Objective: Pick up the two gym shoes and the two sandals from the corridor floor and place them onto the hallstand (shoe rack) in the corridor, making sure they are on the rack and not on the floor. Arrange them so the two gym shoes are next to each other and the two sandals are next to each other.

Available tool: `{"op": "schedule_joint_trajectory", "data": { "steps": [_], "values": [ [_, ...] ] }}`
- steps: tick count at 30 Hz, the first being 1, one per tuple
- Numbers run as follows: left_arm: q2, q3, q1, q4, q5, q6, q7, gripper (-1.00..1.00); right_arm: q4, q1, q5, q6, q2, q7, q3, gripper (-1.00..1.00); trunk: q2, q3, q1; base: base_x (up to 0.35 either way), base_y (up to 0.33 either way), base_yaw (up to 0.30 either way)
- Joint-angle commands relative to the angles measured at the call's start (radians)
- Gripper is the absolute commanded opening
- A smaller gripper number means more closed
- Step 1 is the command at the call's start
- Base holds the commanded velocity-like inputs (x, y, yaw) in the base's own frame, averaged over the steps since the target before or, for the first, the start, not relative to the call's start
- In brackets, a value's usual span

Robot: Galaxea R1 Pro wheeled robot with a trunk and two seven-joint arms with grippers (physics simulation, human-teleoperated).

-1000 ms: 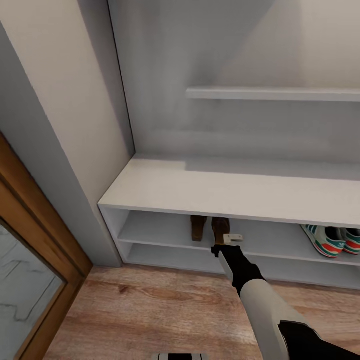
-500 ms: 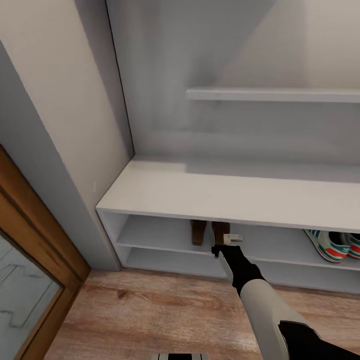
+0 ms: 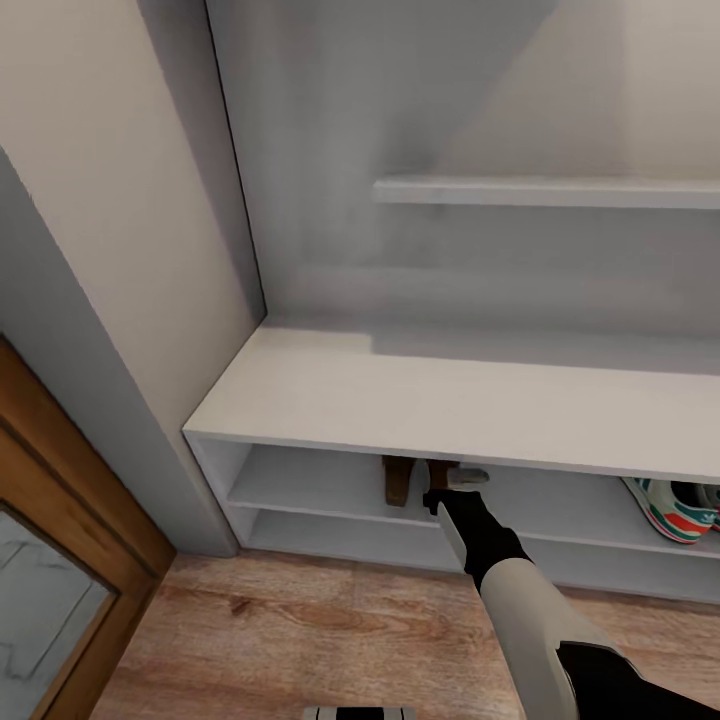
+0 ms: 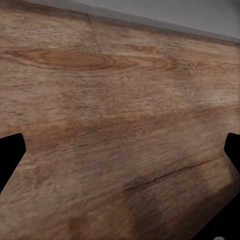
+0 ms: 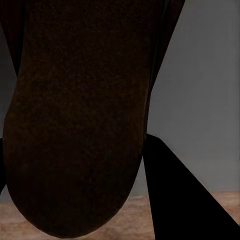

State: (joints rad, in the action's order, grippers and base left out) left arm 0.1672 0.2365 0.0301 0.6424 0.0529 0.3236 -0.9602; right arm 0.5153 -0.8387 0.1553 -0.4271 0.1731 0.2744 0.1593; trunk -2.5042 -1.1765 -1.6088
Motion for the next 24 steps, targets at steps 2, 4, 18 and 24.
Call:
{"op": "schedule_joint_trajectory", "data": {
  "steps": [2,4,18,24],
  "values": [
    [0.000,0.001,0.001,-0.001,0.002,0.003,-0.005,1.00,0.002,0.000,0.007,-0.005,0.001,-0.001,0.006,-1.00,0.000,-0.001,0.000,0.030,0.000,0.000],
    [-0.001,0.001,0.001,-0.001,0.002,0.003,-0.005,1.00,0.002,0.000,0.007,-0.005,0.001,-0.001,0.006,-1.00,0.000,-0.001,0.000,0.115,0.000,0.000],
    [-0.001,0.000,0.001,-0.001,0.002,0.004,-0.005,1.00,0.003,0.000,0.008,-0.004,0.001,0.000,0.007,-1.00,0.000,-0.001,0.000,0.066,0.000,0.000],
    [0.000,0.001,0.001,-0.001,0.002,0.004,-0.005,1.00,0.003,0.000,0.008,-0.004,0.001,-0.001,0.008,-1.00,0.000,-0.001,0.000,0.124,0.000,0.000]
  ]
}}
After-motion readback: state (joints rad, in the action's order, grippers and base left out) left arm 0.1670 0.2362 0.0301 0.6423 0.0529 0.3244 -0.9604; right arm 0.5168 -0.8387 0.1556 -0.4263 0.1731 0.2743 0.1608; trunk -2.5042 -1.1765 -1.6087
